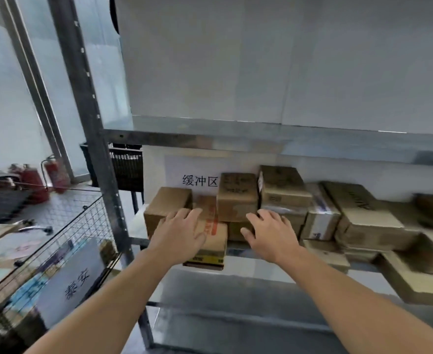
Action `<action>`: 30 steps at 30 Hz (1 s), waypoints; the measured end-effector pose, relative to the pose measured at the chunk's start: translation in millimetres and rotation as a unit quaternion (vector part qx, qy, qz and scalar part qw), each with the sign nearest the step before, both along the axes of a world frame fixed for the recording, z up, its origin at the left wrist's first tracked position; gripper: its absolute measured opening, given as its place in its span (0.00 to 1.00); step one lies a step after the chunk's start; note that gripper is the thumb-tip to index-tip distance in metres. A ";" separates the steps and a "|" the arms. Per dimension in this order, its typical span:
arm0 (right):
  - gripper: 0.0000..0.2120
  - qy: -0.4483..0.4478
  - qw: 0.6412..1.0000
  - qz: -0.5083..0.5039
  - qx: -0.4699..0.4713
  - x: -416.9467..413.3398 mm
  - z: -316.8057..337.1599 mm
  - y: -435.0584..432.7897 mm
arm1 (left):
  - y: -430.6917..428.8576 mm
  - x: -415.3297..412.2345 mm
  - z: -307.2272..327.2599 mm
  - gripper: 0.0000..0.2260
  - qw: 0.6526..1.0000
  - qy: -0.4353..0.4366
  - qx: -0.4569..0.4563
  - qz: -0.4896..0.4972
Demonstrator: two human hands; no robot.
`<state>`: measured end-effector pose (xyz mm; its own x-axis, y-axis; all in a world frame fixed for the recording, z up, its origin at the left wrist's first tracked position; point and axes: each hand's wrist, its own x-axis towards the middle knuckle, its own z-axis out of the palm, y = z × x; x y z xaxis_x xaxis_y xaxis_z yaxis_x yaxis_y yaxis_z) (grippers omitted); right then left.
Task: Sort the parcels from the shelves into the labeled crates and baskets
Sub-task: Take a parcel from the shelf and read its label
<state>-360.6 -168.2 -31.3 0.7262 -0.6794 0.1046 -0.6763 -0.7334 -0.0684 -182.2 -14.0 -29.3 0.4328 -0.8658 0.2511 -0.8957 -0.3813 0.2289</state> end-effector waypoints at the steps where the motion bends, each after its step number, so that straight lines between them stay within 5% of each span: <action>1: 0.24 -0.007 1.000 0.001 -0.003 -2.0 -0.4 -5.7 | -10.7 -0.5 -0.5 0.27 1.000 -0.004 0.000 -0.005; 9: 0.26 -0.022 0.999 0.027 -0.025 16.6 -0.2 -57.0 | -101.6 18.2 -5.2 0.26 0.999 0.037 -0.025 -0.013; 17: 0.29 -0.006 0.997 -0.007 -0.071 53.3 -16.2 -114.6 | -176.1 63.7 -38.0 0.37 0.994 0.111 0.003 -0.013; 26: 0.25 -0.101 0.992 -0.010 -0.078 60.1 -32.4 -127.6 | -184.8 67.9 -66.0 0.29 0.974 0.203 -0.082 -0.050; 30: 0.31 -0.077 0.995 0.019 -0.059 61.5 -26.8 -126.8 | -164.8 62.1 -65.3 0.28 0.972 0.199 -0.120 -0.027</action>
